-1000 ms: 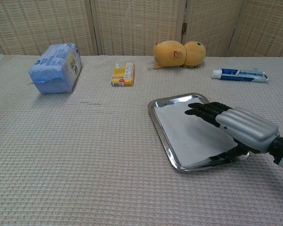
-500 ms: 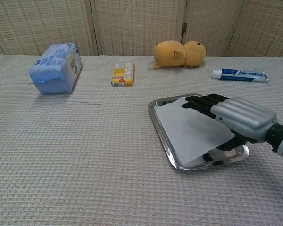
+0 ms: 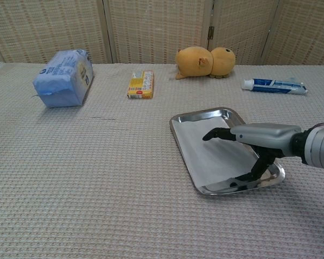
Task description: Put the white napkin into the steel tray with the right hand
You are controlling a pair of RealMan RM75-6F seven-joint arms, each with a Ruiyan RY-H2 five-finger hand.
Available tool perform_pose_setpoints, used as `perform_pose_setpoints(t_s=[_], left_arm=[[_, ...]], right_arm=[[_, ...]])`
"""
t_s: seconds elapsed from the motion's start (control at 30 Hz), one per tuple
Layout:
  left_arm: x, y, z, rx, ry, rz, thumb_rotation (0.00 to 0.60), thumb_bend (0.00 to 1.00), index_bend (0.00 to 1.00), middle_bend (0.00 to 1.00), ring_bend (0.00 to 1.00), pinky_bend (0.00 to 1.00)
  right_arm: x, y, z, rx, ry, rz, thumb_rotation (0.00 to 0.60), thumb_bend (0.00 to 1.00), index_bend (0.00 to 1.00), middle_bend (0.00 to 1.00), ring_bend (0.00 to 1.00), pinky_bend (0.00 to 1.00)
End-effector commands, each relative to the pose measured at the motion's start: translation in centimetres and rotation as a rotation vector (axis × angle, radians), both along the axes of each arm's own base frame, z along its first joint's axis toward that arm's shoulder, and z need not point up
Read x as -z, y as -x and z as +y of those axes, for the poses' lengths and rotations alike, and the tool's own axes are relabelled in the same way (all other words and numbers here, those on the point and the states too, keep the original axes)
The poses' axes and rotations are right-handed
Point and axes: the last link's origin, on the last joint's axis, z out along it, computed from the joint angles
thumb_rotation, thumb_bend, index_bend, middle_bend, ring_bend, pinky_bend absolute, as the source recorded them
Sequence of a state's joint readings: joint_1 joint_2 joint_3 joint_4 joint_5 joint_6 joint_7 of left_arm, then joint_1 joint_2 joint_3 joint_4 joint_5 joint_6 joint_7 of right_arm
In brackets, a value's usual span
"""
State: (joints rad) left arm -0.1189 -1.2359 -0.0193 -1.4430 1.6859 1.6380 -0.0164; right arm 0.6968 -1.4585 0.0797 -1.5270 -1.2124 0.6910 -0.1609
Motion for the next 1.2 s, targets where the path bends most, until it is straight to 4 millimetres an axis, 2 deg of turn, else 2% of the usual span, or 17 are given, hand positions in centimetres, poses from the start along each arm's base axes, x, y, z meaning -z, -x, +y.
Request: perform_pose_setpoints(t_s=[0.03,0.23,0.43,0.63,0.8,1.0,1.2], left_arm=[[0.0,-0.1,0.0,0.006,-0.001,0.002,0.600,0.40,0.05,0.00,0.00,0.00],[0.1,-0.2,-0.1,0.009,-0.002,0.005,0.600,0.40,0.05,0.00,0.00,0.00],[0.3,-0.2,-0.1,0.011,0.002,0.007,0.600,0.40,0.05,0.00,0.00,0.01],[0.2,-0.1,0.0,0.005,0.003,0.007,0.600,0.40,0.05,0.00,0.00,0.01],[0.2,-0.1,0.1,0.001,0.004,0.006,0.600,0.40,0.05,0.00,0.00,0.01],[0.4,-0.2,0.0,-0.001,0.012,0.010,0.600,0.40,0.05,0.00,0.00,0.01],[0.3,-0.2,0.1,0.000,0.007,0.007,0.600,0.40,0.05,0.00,0.00,0.01]], right_arm=[[-1.5,-1.1,-0.4,-0.002,-0.002,-0.009,0.600,0.42,0.00,0.00,0.00,0.00],[-2.6,-1.3,-0.5,-0.028,0.035,0.005,0.600,0.41,0.00,0.00,0.00,0.00],[-2.1,-1.1,-0.5,-0.016,-0.019,0.064,0.600,0.37,0.00,0.00,0.00,0.00],[-3.1,-2.5,-1.8,0.013,-0.089,0.111,0.600,0.34,0.00,0.00,0.00,0.00],[-4.1,-3.1,-1.6,0.022,-0.117,0.162,0.600,0.33,0.00,0.00,0.00,0.00],[-3.9,-2.9,-1.8,0.051,-0.162,0.235,0.600,0.33,0.00,0.00,0.00,0.00],[-3.9,-4.2,-1.6,0.045,-0.134,0.207,0.600,0.33,0.00,0.00,0.00,0.00]])
